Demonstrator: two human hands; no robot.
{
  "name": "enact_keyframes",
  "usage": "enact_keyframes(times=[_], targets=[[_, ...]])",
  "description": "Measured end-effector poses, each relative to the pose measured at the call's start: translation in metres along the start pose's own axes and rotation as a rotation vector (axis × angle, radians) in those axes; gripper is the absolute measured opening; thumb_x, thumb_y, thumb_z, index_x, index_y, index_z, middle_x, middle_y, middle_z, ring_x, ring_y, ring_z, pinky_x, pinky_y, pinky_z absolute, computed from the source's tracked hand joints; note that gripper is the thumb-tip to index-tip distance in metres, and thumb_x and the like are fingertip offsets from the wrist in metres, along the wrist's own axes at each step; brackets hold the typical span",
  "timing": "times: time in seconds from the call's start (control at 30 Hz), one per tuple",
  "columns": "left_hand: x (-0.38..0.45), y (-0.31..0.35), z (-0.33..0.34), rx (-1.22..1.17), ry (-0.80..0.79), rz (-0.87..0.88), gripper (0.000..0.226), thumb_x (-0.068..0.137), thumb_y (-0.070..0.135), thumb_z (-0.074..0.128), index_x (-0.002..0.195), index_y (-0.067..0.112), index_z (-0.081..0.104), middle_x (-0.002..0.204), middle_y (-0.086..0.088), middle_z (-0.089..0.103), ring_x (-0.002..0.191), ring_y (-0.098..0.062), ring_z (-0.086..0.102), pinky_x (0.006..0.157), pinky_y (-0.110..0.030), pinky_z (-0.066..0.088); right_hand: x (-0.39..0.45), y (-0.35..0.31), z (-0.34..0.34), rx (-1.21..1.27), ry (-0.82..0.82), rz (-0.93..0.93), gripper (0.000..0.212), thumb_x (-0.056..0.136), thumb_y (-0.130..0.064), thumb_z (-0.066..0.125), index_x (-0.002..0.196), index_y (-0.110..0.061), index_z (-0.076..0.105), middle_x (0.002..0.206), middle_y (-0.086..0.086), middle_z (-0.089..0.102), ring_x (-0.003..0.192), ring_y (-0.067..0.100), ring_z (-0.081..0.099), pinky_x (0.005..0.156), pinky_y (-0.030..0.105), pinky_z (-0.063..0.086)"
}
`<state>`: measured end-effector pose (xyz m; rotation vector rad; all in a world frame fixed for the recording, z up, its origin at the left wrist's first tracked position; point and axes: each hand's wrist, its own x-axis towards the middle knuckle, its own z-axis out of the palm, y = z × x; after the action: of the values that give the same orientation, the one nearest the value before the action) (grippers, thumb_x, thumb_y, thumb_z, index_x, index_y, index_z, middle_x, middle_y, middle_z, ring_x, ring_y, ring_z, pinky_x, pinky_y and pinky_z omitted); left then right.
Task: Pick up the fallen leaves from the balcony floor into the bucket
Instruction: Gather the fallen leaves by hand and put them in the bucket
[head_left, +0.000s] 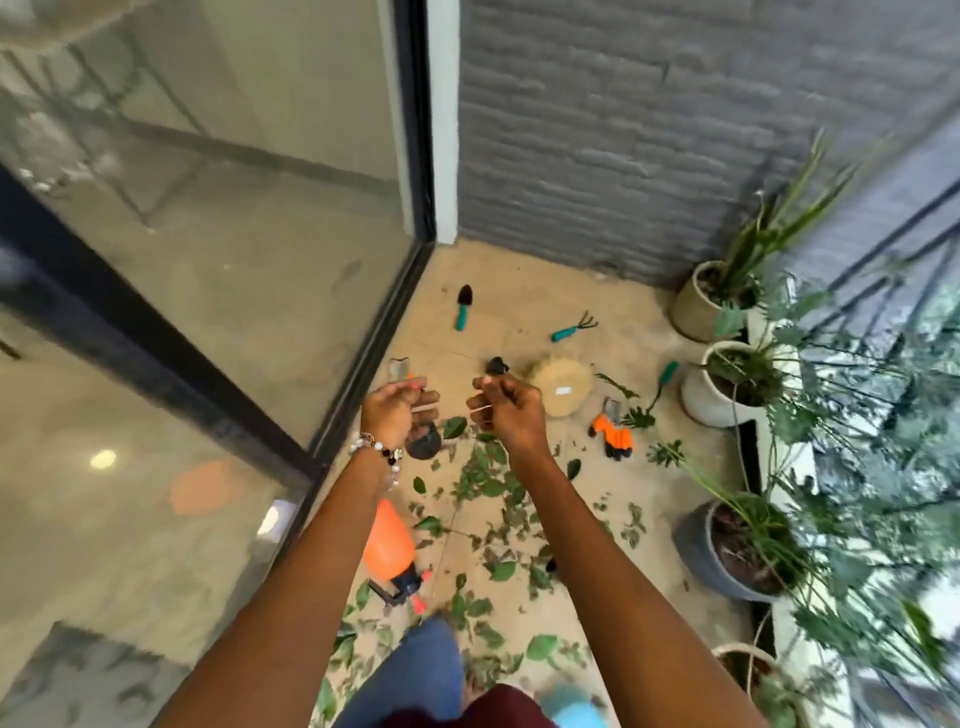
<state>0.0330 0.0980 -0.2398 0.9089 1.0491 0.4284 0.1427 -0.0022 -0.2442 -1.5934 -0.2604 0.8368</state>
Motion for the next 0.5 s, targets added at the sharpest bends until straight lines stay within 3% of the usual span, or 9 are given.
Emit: enact_keyframes(times=[0.17, 0.27, 0.37, 0.5], targets=[[0.054, -0.006, 0.037, 0.102, -0.034, -0.038, 0.021, 0.100, 0.008, 0.044, 0.089, 0.013, 0.060, 0.065, -0.001, 0.069, 0.043, -0.008, 0.063, 0.038, -0.015, 0.038, 0.035, 0.012, -0.040, 0.012, 0.149, 0.049, 0.026, 0.099, -0.015, 0.053, 0.099, 0.008, 0.065, 0.068, 0.014, 0.062, 0.048, 0.011, 0.057, 0.046, 0.020, 0.044], [0.088, -0.013, 0.052, 0.101, -0.058, -0.070, 0.017, 0.101, 0.009, 0.046, 0.094, 0.011, 0.061, 0.073, -0.005, 0.070, 0.048, -0.010, 0.065, 0.042, -0.017, 0.042, 0.062, 0.031, -0.060, -0.043, 0.215, 0.083, 0.025, 0.098, -0.020, 0.056, 0.092, 0.002, 0.067, 0.074, 0.014, 0.066, 0.061, 0.021, 0.059, 0.054, 0.028, 0.047], [0.122, -0.025, 0.053, 0.050, -0.099, -0.139, 0.014, 0.101, 0.010, 0.045, 0.103, 0.005, 0.058, 0.063, 0.000, 0.071, 0.049, -0.012, 0.067, 0.040, -0.016, 0.044, 0.088, 0.059, -0.074, -0.126, 0.226, 0.139, 0.022, 0.097, -0.025, 0.057, 0.081, -0.015, 0.069, 0.076, 0.013, 0.072, 0.067, 0.025, 0.067, 0.062, 0.036, 0.051], [0.177, -0.057, 0.053, 0.107, -0.022, -0.179, 0.020, 0.102, 0.012, 0.045, 0.114, 0.004, 0.059, 0.063, 0.003, 0.072, 0.050, -0.010, 0.067, 0.044, -0.018, 0.044, 0.135, 0.098, -0.086, -0.176, 0.192, 0.234, 0.020, 0.097, -0.021, 0.057, 0.081, -0.013, 0.067, 0.077, 0.011, 0.072, 0.065, 0.021, 0.065, 0.061, 0.036, 0.052]])
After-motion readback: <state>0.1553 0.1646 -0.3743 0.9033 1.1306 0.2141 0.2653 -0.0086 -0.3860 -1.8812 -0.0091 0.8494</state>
